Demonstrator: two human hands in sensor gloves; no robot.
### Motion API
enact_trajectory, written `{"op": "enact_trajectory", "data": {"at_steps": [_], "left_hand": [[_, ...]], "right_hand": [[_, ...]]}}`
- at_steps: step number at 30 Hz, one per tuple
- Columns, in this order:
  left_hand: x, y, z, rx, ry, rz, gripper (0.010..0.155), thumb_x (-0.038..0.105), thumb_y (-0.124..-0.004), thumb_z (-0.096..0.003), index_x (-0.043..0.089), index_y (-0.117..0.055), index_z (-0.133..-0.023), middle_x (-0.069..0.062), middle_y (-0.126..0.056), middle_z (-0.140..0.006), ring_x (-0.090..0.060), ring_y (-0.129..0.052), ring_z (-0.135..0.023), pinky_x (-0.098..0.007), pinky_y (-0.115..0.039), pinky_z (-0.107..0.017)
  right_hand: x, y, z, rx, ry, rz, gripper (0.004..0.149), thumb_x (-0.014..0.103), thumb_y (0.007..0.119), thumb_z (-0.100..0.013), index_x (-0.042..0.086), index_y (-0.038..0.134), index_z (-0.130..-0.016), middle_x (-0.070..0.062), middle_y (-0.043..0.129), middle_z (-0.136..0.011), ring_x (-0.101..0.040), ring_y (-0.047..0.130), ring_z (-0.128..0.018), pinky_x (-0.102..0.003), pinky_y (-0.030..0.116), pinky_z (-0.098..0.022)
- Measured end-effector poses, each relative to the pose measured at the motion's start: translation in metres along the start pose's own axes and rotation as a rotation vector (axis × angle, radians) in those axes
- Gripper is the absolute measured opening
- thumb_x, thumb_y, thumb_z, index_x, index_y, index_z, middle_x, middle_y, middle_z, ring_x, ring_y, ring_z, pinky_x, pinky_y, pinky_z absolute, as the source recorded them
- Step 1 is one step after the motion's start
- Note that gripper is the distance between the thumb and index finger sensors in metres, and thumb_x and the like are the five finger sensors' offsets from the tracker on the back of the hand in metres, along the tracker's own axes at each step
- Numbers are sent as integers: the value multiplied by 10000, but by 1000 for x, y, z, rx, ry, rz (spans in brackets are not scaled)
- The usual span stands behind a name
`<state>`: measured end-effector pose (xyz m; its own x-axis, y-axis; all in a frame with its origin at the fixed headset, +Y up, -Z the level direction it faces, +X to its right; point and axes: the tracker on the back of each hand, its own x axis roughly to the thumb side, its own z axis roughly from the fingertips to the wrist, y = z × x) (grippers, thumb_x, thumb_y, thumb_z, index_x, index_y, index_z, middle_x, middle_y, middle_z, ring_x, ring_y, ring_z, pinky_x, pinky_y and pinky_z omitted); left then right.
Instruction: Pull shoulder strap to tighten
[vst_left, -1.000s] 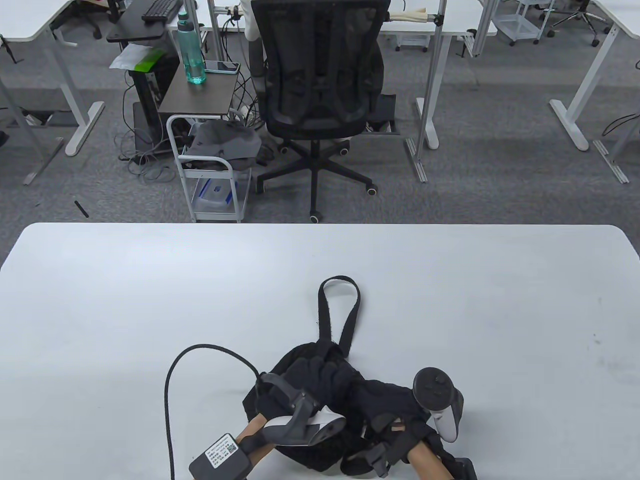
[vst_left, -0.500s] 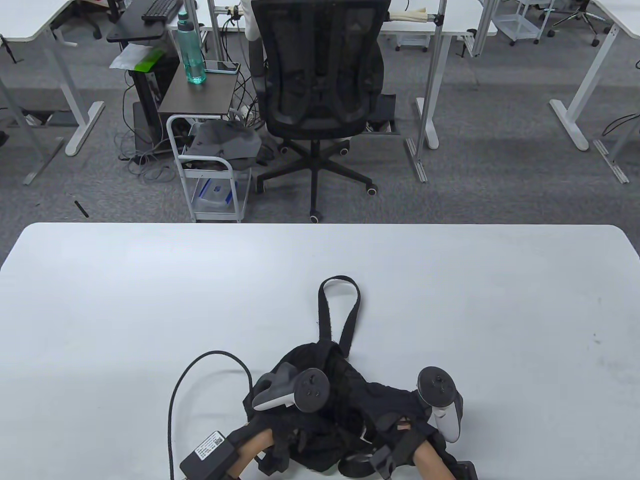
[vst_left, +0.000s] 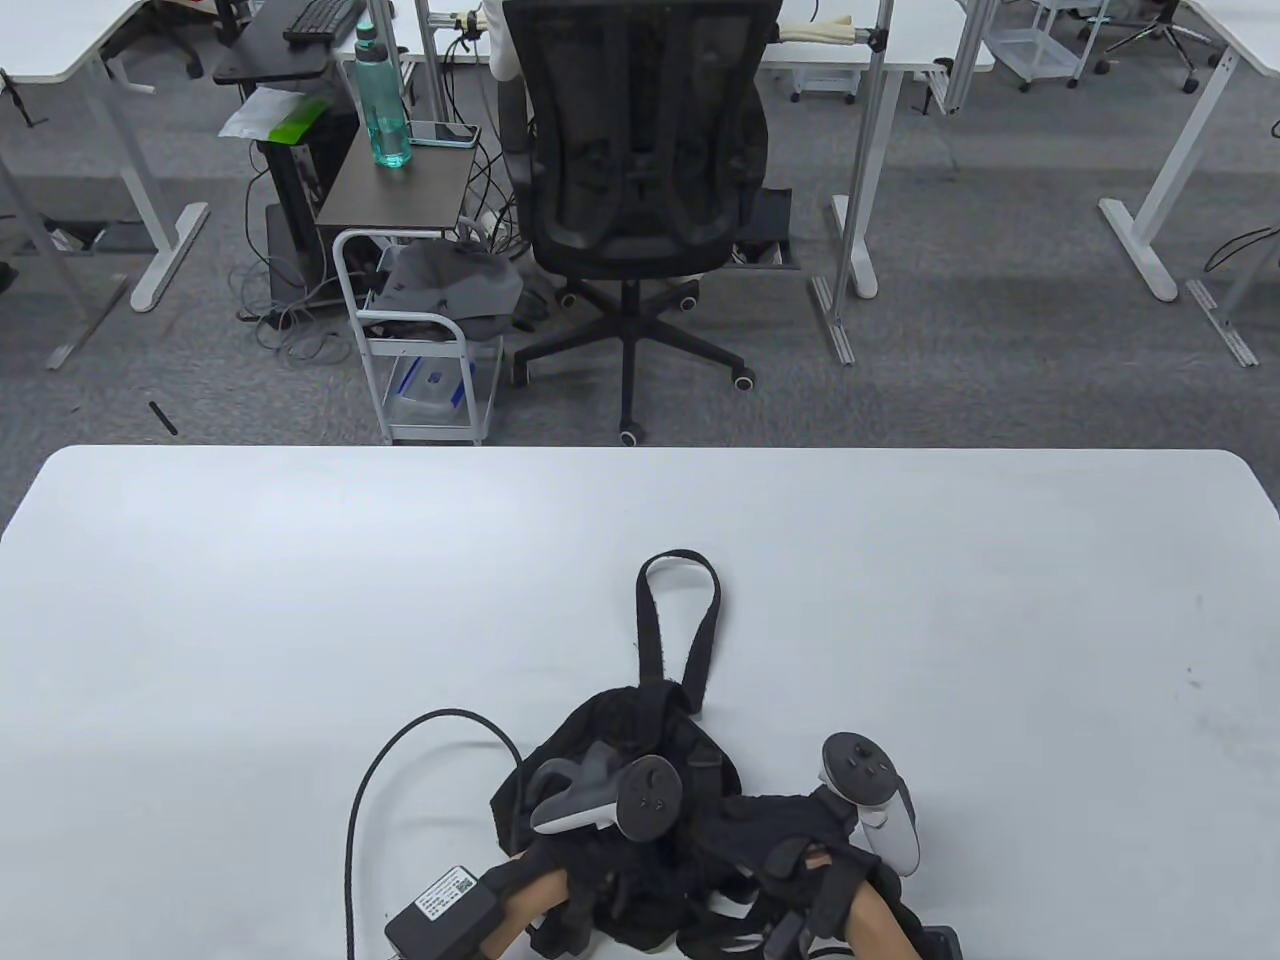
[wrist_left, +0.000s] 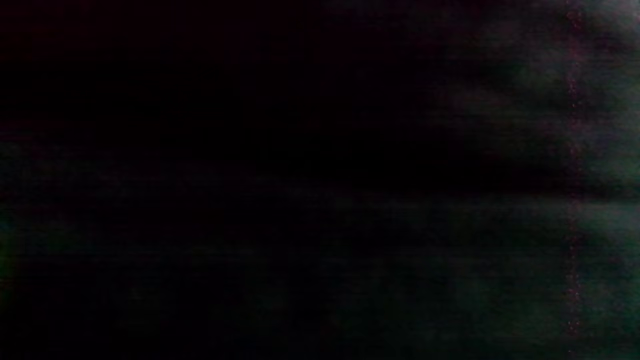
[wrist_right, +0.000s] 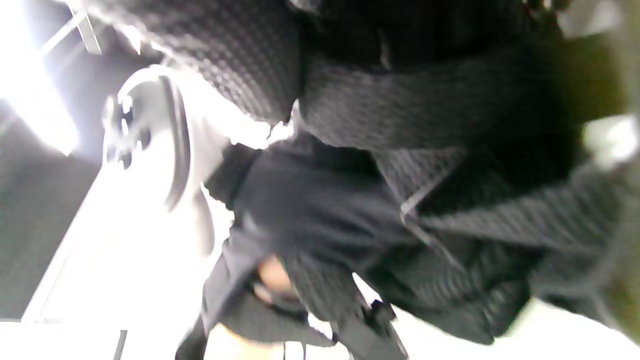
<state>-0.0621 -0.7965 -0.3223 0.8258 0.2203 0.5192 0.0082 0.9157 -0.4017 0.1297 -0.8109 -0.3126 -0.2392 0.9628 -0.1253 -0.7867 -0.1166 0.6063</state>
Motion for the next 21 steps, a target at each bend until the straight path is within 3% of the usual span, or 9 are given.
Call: {"op": "enact_trajectory", "data": {"at_steps": [5,10,12,17,21], "left_hand": [[2,0,-2,1,13,-31,1124,724,-794,-206,264,-278,-1093,39,-507,-1041,-215,-667,-772,-316,-652,-566],[3,0,-3,-6,24,-36,1182,746,-800,-175,245,-251,-1095,42,-509,-1034,-207,-669,-761,-310,-653,-557],[4,-1,-2,7,33,-58,1172,738,-789,-178,240,-252,-1094,44,-513,-1030,-202,-673,-756,-307,-655,-553],[4,0,-2,9,36,-59,1173,736,-780,-177,230,-248,-1092,42,-515,-1028,-200,-675,-753,-306,-657,-550],[5,0,-1,14,45,-66,1175,733,-776,-176,220,-245,-1090,38,-516,-1026,-200,-676,-752,-305,-657,-549]], "right_hand": [[4,10,-3,86,4,74,468,333,851,-433,3,881,-764,-267,802,-895,-407,489,-947,-722,307,-592],[5,10,-1,74,-22,69,447,320,865,-422,17,891,-750,-243,837,-869,-412,575,-932,-736,321,-586],[5,10,1,95,-57,28,430,344,860,-428,52,902,-741,-200,892,-825,-414,694,-891,-750,319,-573],[10,7,8,141,-87,-23,432,340,861,-429,34,907,-731,-234,898,-801,-450,730,-858,-778,301,-551],[18,1,17,140,-160,-83,432,340,861,-431,37,905,-737,-259,891,-794,-481,768,-819,-759,387,-581]]}}
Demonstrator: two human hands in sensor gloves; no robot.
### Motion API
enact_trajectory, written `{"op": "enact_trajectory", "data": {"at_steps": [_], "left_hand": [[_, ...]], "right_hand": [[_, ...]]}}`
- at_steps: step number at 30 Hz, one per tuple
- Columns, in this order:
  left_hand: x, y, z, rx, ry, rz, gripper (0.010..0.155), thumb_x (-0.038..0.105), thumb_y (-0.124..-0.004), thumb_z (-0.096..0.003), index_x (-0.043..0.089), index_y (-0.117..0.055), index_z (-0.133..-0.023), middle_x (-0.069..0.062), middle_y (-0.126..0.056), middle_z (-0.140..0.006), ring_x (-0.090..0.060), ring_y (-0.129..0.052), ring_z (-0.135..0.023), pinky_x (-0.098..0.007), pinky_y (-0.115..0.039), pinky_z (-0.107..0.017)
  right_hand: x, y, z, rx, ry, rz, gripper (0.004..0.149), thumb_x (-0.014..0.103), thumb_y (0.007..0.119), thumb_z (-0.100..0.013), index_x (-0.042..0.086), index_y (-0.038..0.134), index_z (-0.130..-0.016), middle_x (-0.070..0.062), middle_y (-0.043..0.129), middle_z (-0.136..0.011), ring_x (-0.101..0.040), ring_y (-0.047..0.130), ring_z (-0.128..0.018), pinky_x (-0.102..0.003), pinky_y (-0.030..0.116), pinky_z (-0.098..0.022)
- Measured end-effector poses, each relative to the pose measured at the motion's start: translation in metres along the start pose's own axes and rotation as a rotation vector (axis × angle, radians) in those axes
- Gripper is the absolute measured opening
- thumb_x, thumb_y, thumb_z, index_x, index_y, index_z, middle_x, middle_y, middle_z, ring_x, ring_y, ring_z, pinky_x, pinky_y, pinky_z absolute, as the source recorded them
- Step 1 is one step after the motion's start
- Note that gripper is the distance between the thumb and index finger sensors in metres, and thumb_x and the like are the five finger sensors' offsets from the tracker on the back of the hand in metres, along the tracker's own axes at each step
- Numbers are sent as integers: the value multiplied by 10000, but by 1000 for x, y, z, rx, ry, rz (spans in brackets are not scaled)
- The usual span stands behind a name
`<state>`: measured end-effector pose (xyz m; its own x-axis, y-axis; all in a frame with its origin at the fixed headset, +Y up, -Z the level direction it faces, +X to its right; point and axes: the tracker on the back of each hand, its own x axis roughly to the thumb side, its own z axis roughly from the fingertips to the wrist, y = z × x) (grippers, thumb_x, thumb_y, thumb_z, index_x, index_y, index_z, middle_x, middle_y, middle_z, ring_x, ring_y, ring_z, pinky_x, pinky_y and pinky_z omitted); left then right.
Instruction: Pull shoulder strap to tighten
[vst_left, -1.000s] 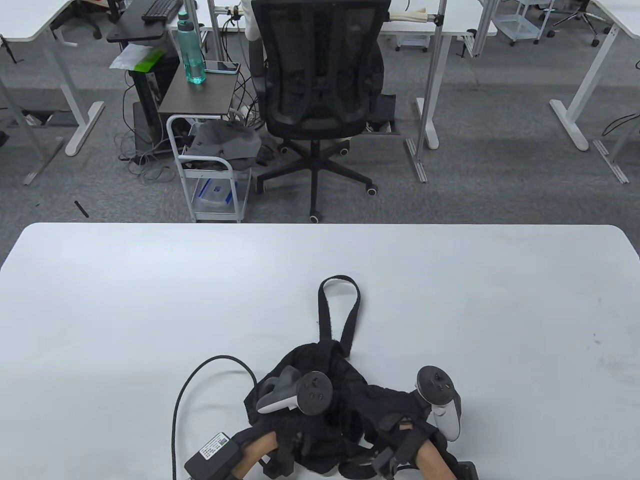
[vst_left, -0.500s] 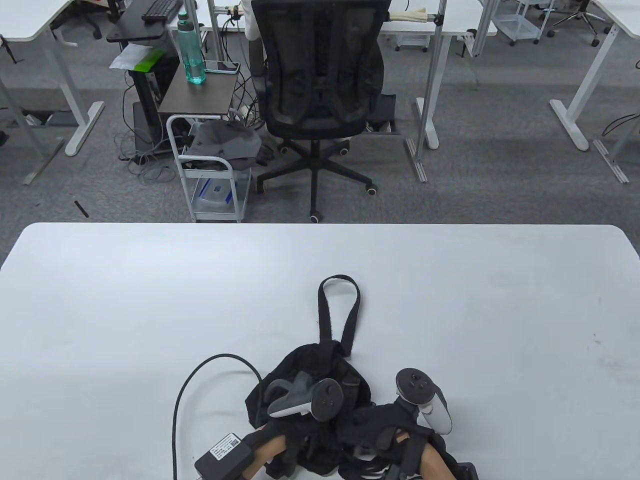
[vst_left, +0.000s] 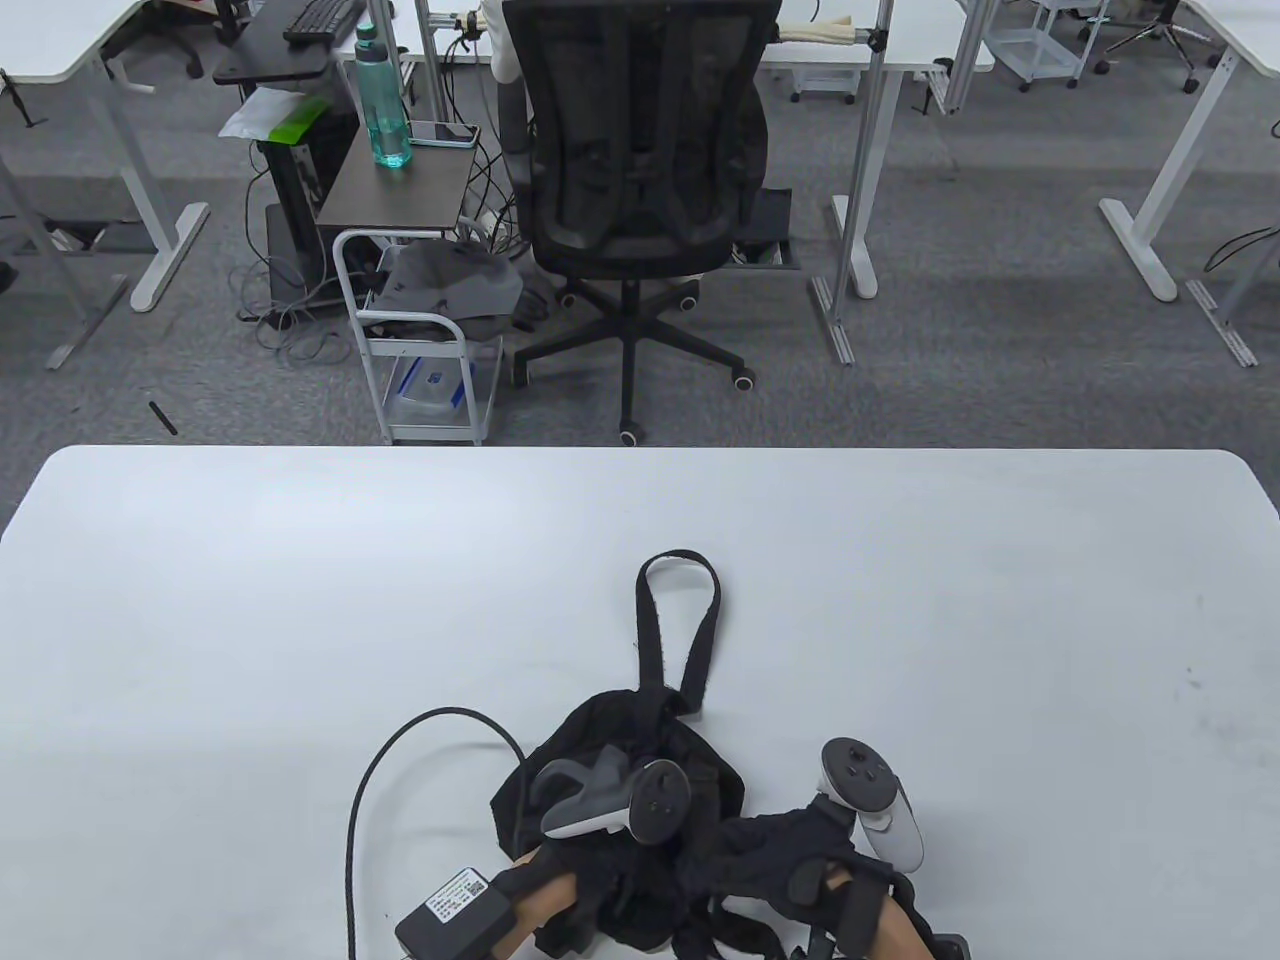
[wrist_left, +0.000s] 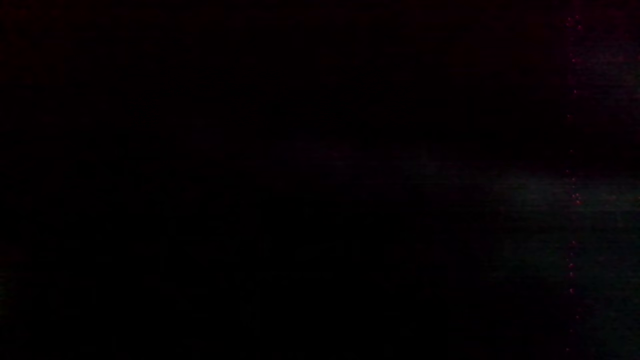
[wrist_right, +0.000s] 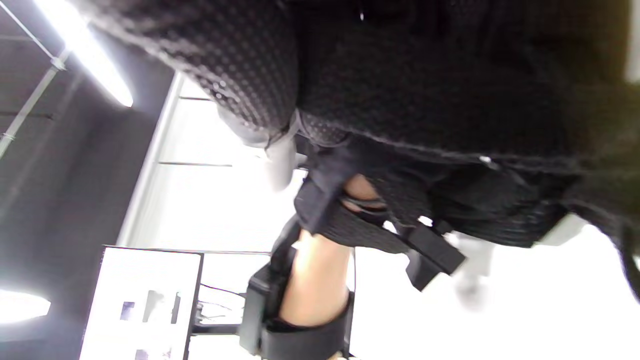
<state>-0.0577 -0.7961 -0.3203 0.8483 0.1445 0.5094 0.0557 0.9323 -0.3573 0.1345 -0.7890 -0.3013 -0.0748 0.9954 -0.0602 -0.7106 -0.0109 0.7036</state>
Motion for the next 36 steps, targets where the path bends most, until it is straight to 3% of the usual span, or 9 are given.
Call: {"op": "enact_trajectory", "data": {"at_steps": [5,10,13,17,22,25,29,36], "left_hand": [[1,-1,0,5,7,-12,1173,735,-772,-178,221,-236,-1087,39,-511,-1025,-197,-675,-752,-303,-657,-549],[0,-1,-1,3,16,-6,1173,736,-774,-181,228,-228,-1086,46,-506,-1025,-193,-673,-753,-301,-656,-549],[0,0,-3,2,37,7,1169,738,-776,-183,235,-224,-1083,53,-504,-1024,-189,-673,-753,-297,-657,-549],[1,1,-4,3,45,2,1175,740,-773,-185,238,-203,-1081,58,-498,-1024,-186,-673,-756,-294,-658,-550],[0,2,-5,1,62,5,1174,742,-770,-190,243,-191,-1080,66,-490,-1026,-179,-671,-760,-289,-656,-553],[-1,3,-6,-8,81,9,1173,747,-770,-191,254,-184,-1080,77,-486,-1027,-174,-670,-762,-284,-655,-555],[-2,4,-6,-13,103,16,1166,748,-764,-198,261,-176,-1079,83,-479,-1028,-168,-668,-765,-280,-653,-558],[-6,6,-12,-13,154,45,1158,753,-755,-197,273,-174,-1077,94,-484,-1019,-156,-673,-753,-267,-657,-548]], "right_hand": [[12,-12,11,-58,-100,-67,432,357,858,-433,56,910,-739,-266,928,-744,-472,906,-698,-679,605,-575],[19,-21,19,-135,-188,-129,432,368,855,-434,65,921,-734,-267,954,-714,-450,960,-635,-642,672,-553],[25,-23,22,-166,-257,-160,435,377,864,-425,49,948,-700,-296,960,-696,-389,1021,-504,-588,750,-509],[33,-27,31,-211,-336,-180,438,401,872,-415,67,961,-684,-288,979,-672,-367,1038,-476,-570,777,-495],[46,-31,43,-241,-460,-215,440,414,880,-407,84,962,-686,-274,976,-683,-401,1029,-557,-604,746,-524],[54,-34,50,-242,-513,-233,454,411,881,-408,67,966,-691,-283,994,-649,-399,1045,-507,-585,770,-509],[57,-36,56,-283,-516,-215,502,432,873,-411,25,978,-685,-312,1008,-618,-384,1073,-432,-555,809,-477],[66,-44,74,-416,-326,-27,590,477,808,-466,-62,1021,-574,-335,1076,-354,-294,1083,-73,-488,907,-254]]}}
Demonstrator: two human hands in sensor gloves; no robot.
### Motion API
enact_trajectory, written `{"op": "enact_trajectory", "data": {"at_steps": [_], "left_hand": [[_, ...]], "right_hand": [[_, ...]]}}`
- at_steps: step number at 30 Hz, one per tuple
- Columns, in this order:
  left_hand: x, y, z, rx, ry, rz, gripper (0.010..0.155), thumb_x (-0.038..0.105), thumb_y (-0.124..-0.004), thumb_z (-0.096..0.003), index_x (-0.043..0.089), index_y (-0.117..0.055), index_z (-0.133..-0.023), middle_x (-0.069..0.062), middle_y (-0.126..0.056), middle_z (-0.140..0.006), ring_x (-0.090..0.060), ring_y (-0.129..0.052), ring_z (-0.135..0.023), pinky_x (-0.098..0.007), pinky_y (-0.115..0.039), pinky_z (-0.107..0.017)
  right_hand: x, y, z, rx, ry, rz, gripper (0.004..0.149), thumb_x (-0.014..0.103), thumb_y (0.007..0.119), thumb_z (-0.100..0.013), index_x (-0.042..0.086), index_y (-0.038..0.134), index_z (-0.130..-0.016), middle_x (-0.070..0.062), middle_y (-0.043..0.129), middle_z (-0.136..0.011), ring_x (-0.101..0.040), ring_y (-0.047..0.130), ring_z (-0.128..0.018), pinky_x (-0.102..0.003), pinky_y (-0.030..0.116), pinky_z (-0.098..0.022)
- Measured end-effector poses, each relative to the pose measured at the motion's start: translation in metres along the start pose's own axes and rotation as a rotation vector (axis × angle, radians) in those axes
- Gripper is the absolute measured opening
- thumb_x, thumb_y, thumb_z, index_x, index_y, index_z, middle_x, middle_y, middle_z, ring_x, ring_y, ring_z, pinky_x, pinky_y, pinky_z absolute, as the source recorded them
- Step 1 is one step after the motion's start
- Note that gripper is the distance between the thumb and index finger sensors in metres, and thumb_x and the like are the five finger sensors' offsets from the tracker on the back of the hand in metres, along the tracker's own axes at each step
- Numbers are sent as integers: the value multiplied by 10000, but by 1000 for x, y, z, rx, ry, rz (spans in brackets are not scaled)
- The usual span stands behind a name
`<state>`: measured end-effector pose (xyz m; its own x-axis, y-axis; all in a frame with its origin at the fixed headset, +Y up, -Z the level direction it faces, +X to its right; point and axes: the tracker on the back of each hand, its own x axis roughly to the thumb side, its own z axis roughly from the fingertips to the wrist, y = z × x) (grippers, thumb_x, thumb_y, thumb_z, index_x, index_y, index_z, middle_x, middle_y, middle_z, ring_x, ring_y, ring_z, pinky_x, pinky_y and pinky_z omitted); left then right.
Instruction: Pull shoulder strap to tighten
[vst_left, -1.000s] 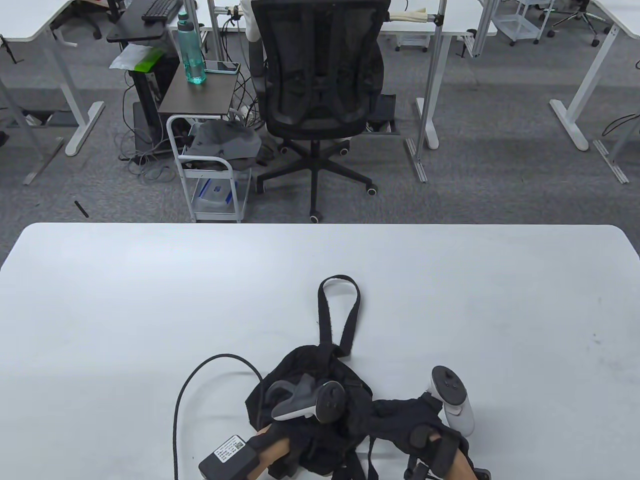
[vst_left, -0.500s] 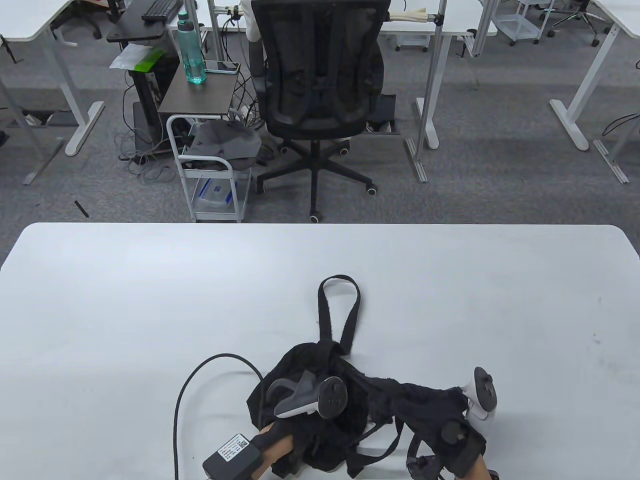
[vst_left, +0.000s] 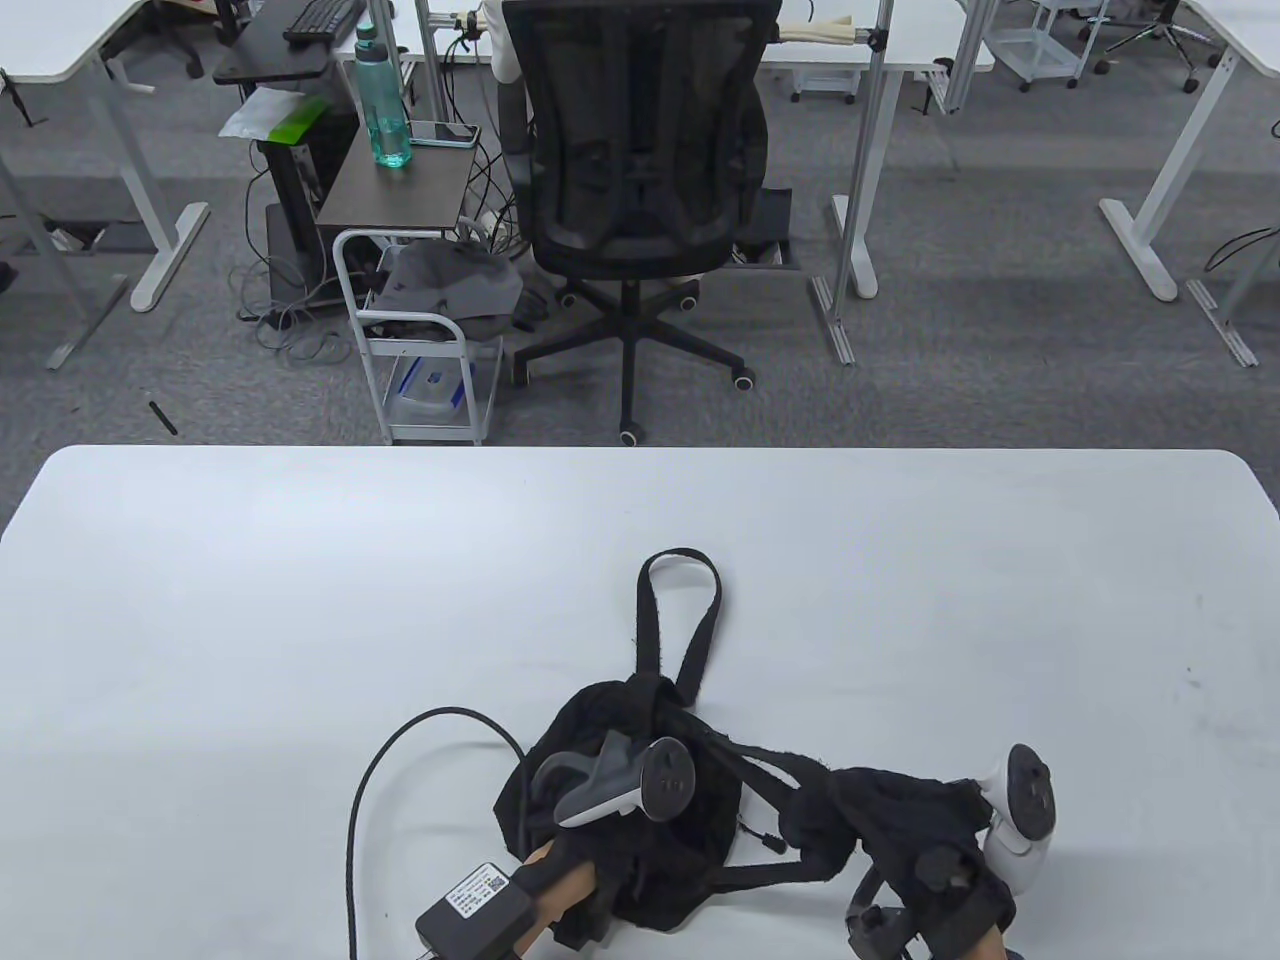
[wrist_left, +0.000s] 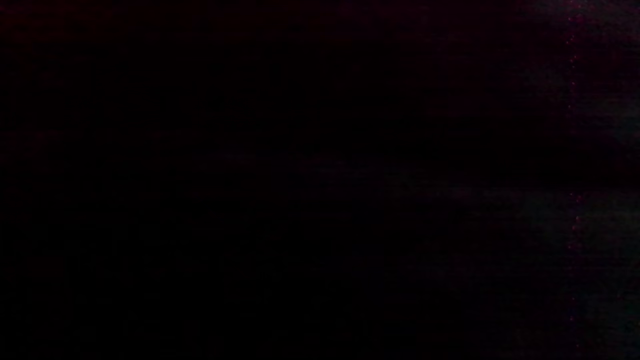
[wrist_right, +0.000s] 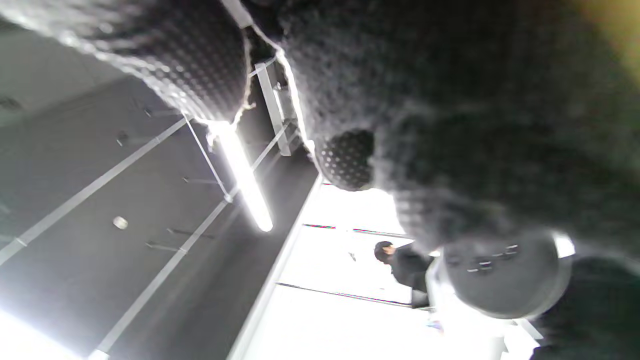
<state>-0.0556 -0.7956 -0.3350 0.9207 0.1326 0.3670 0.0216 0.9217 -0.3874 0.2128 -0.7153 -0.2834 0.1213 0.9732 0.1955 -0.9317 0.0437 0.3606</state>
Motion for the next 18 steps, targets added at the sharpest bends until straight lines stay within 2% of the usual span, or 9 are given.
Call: {"op": "enact_trajectory", "data": {"at_steps": [1,2,3,4,5,6,12,18], "left_hand": [[0,0,-1,1,9,-3,1158,754,-757,-195,276,-178,-1077,97,-487,-1016,-152,-673,-750,-265,-657,-546],[0,1,-2,-3,11,-10,1156,757,-754,-194,281,-176,-1075,99,-485,-1014,-150,-672,-748,-263,-657,-544],[1,1,-2,0,12,-14,1157,758,-755,-191,281,-181,-1076,99,-490,-1013,-149,-676,-746,-263,-660,-542],[1,1,-3,3,25,-20,1159,761,-753,-190,281,-180,-1076,101,-490,-1011,-146,-676,-744,-261,-661,-541],[1,1,-4,4,23,-22,1156,761,-751,-189,283,-184,-1075,101,-492,-1011,-147,-677,-742,-261,-661,-540],[1,1,-4,2,22,-22,1155,762,-750,-190,285,-185,-1076,102,-493,-1010,-146,-678,-741,-261,-663,-539],[2,3,-9,-3,48,-12,1154,763,-749,-189,282,-193,-1078,99,-500,-1007,-146,-683,-735,-259,-668,-533],[1,3,-12,6,64,-3,1150,764,-747,-191,282,-199,-1080,99,-507,-1007,-146,-687,-734,-257,-670,-533]], "right_hand": [[1,-1,2,8,67,72,607,469,801,-472,-89,1006,-594,-333,1078,-345,-285,1080,-50,-483,912,-238],[1,-2,4,65,120,157,654,502,758,-495,-95,957,-676,-292,1089,-357,-231,1091,-45,-442,933,-228],[1,-3,4,90,151,165,692,495,749,-510,-143,915,-719,-316,1076,-364,-249,1084,-45,-458,923,-225],[0,-4,7,114,257,203,724,480,745,-514,-189,854,-771,-334,1062,-384,-271,1078,-60,-476,911,-240],[-1,-7,8,178,276,230,742,492,721,-526,-188,823,-806,-320,1061,-405,-261,1083,-81,-469,912,-255],[-2,-8,8,194,289,222,753,492,710,-535,-197,799,-828,-333,1052,-423,-273,1085,-102,-479,905,-269],[-7,-18,11,106,388,266,771,469,715,-535,-243,784,-821,-358,1050,-406,-309,1078,-83,-510,892,-264],[-1,-27,14,-12,352,331,757,469,709,-537,-227,784,-827,-350,1048,-431,-325,1070,-106,-522,874,-296]]}}
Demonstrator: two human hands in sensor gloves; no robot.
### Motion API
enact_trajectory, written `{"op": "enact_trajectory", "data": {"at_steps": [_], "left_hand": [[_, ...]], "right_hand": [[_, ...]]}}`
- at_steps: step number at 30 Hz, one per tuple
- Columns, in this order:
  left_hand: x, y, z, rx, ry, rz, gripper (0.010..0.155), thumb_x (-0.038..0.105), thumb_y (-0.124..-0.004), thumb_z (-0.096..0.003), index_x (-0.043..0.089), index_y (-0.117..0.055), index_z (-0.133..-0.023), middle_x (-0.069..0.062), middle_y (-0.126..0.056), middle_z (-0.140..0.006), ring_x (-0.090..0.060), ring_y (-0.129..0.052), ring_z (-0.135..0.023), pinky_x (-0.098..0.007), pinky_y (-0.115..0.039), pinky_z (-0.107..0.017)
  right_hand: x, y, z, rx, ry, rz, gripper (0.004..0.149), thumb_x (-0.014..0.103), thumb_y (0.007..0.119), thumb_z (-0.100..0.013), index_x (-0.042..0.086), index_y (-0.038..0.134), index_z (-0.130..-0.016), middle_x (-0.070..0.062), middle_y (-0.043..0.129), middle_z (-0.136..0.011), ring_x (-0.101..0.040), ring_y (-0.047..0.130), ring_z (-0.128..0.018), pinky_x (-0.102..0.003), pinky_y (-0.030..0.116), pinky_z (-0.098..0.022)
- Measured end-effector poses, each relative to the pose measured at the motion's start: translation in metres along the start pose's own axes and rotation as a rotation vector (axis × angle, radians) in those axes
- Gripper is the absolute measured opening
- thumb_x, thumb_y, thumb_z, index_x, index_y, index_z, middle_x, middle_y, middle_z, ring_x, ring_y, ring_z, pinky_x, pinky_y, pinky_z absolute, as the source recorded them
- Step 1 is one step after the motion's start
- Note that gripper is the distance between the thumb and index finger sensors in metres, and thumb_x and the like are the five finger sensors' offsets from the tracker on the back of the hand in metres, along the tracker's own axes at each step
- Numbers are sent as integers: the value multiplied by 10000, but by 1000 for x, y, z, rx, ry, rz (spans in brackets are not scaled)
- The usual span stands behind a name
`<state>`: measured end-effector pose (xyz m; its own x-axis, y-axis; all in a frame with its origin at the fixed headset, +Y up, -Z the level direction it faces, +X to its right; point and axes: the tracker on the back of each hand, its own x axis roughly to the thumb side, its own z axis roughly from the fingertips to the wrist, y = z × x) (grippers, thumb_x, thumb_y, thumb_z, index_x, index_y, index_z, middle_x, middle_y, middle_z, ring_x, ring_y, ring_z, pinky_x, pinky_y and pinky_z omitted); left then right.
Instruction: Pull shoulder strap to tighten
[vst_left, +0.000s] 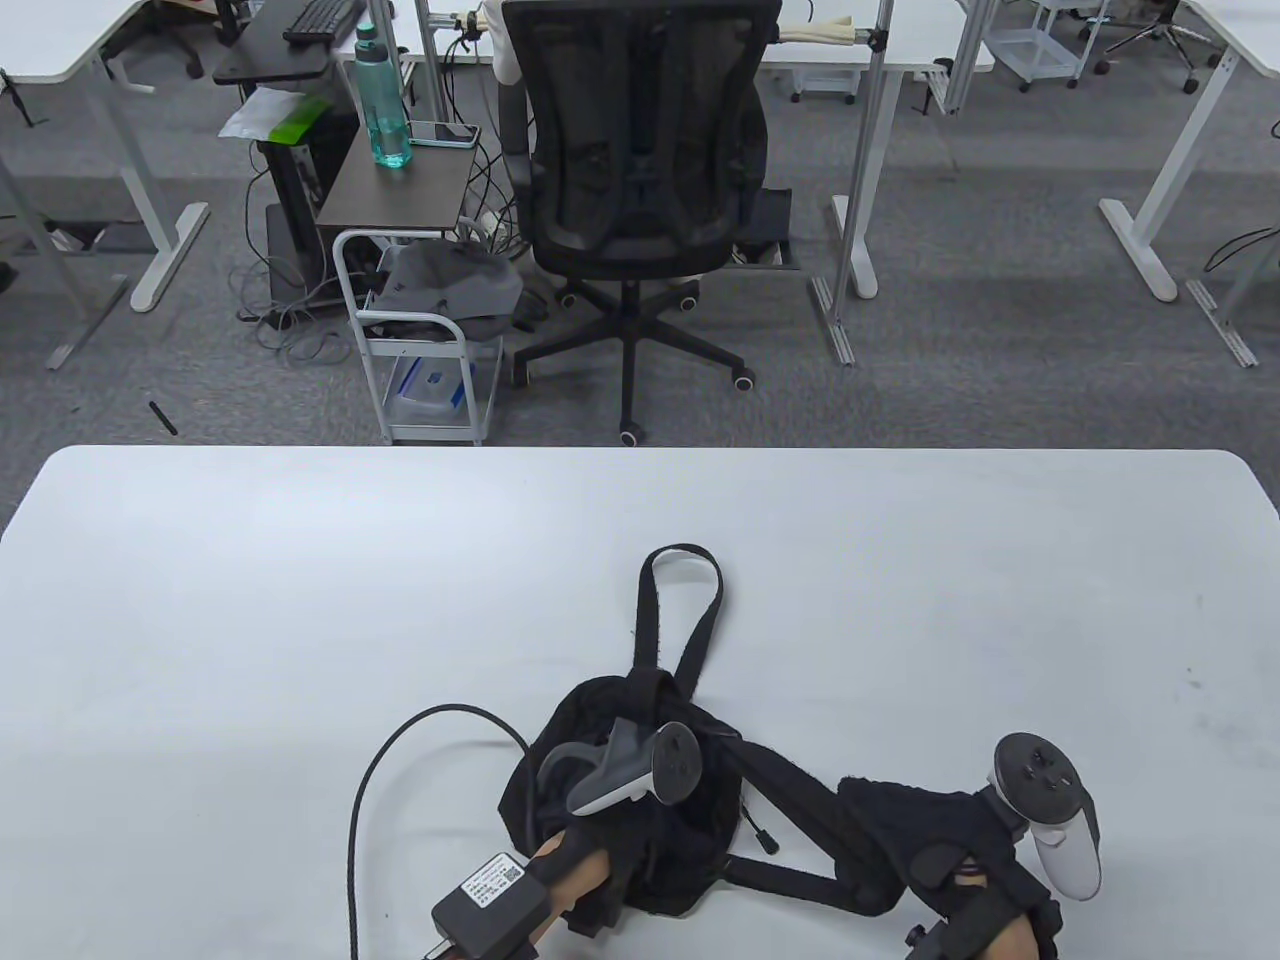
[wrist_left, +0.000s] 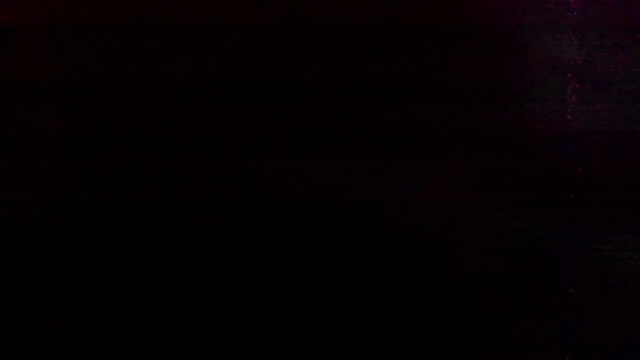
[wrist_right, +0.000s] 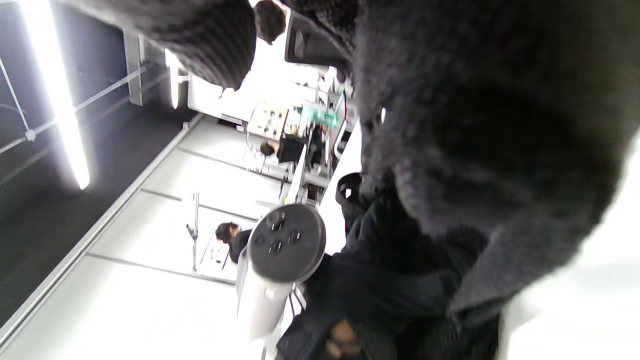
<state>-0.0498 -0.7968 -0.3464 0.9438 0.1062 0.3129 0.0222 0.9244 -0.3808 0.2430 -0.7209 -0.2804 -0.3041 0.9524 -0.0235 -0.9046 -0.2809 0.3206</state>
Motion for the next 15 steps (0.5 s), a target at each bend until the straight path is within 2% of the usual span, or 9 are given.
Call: {"op": "enact_trajectory", "data": {"at_steps": [4,10,15], "left_hand": [[-1,2,-3,13,7,4,1142,763,-743,-201,276,-207,-1083,93,-515,-1009,-150,-695,-737,-263,-676,-534],[-2,2,-4,35,25,3,1134,762,-731,-211,259,-220,-1090,85,-530,-1012,-154,-706,-738,-266,-683,-535],[-4,4,-4,55,19,19,1093,748,-725,-247,251,-242,-1092,74,-546,-1018,-165,-721,-743,-271,-696,-539]], "right_hand": [[-3,-7,2,-37,-9,-37,758,465,707,-540,-218,743,-868,-373,1017,-512,-366,1063,-183,-548,838,-355],[-7,-8,-2,-142,-27,-10,747,462,717,-527,-205,761,-858,-362,1024,-498,-361,1050,-163,-555,835,-346],[-13,-3,-10,-169,4,45,740,454,724,-519,-205,767,-854,-372,1016,-500,-384,1039,-167,-572,817,-358]]}}
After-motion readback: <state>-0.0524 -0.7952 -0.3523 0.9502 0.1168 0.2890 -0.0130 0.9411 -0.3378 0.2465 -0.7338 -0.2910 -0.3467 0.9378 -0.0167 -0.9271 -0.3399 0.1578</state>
